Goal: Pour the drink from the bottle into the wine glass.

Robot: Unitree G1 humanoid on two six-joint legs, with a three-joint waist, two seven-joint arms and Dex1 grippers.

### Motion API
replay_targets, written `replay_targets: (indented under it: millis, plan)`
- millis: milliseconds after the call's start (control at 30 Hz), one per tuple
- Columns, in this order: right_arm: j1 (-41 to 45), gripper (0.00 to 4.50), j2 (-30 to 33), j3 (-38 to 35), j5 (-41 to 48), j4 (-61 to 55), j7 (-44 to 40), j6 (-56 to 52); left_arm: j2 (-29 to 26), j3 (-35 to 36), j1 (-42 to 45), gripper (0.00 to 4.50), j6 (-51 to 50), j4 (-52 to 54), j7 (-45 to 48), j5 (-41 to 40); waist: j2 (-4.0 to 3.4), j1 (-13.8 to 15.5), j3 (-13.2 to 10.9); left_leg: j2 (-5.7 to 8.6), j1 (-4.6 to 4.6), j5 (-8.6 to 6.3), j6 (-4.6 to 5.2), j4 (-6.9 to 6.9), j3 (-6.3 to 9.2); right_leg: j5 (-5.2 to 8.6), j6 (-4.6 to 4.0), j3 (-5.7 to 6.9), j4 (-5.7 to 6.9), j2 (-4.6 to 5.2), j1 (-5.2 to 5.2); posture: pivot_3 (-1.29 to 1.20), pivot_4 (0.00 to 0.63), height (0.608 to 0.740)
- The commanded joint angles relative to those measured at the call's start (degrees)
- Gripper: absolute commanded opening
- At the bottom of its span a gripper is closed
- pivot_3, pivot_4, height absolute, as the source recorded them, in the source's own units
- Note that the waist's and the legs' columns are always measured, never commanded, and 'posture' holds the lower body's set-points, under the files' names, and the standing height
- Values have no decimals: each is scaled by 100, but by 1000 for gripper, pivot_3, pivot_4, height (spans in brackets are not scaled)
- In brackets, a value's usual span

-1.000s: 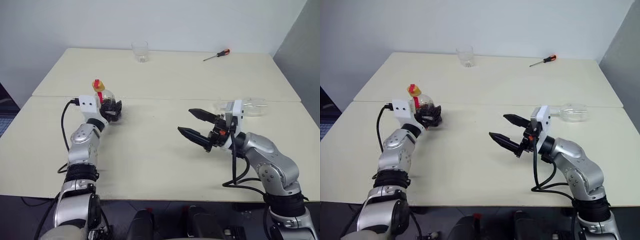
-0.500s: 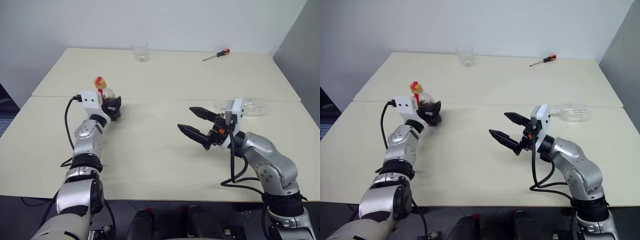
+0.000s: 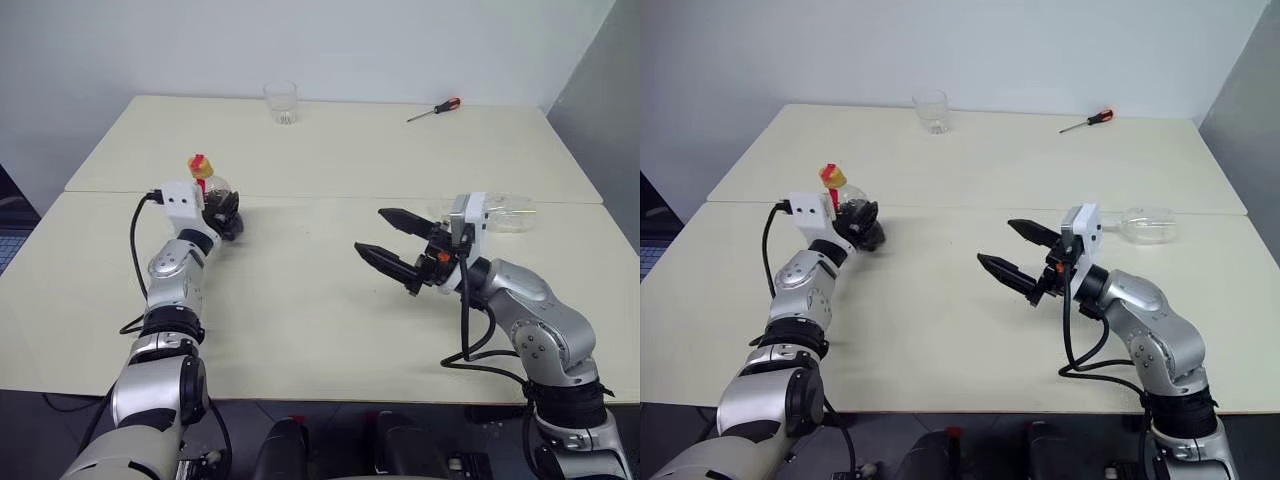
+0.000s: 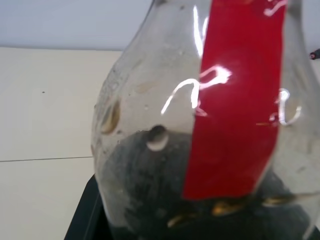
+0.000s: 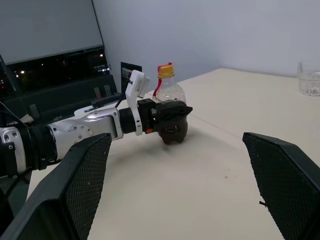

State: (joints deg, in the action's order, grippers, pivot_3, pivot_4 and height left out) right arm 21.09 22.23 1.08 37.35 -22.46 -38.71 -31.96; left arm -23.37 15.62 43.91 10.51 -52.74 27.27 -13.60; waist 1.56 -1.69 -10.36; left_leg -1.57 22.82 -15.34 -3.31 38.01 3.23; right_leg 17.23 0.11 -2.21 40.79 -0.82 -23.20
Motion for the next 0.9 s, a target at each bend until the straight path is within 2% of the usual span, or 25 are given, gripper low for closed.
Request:
replay_targets:
  millis: [33,167,433,667,900]
  plan:
    - [170,4500,-8,-147,100,-2,-27,60,-103,12,6,1922,-110,574,185,-114,0,0,0,0,0,0,0,0,0,0,0,0,0,0,0,0,150,740]
    - [630,4500,-49,-54,-105,291,71,86,-86,-178,-242,1922,-794,1392,680,-257,0,-7,0,-1,0,0,0,0,-2,0,0,-1,3,0,-2,0,150,740]
    - [2238,4500,-307,278,-469,1482,-27,3,-305,-1009,-726,1922,-2344,3292,2113,-536,-2,-21,-1,-7,0,1,-1,-2,1,0,-3,-5,4,-1,-6,0,150,740]
    - [2936,4500,-644,507,-593,2003,-365,58,-221,-1251,-703,1823,-2709,3751,2709,-728,-3,-16,-1,-10,3,0,0,-1,0,0,-3,-8,5,1,-9,0,150,740]
    - [3062,4500,-681,822,-815,2151,-686,-74,-154,-1382,-736,1821,-2720,3729,3032,-753,-3,-15,-2,-9,4,0,0,-1,1,0,-3,-7,5,2,-9,0,150,740]
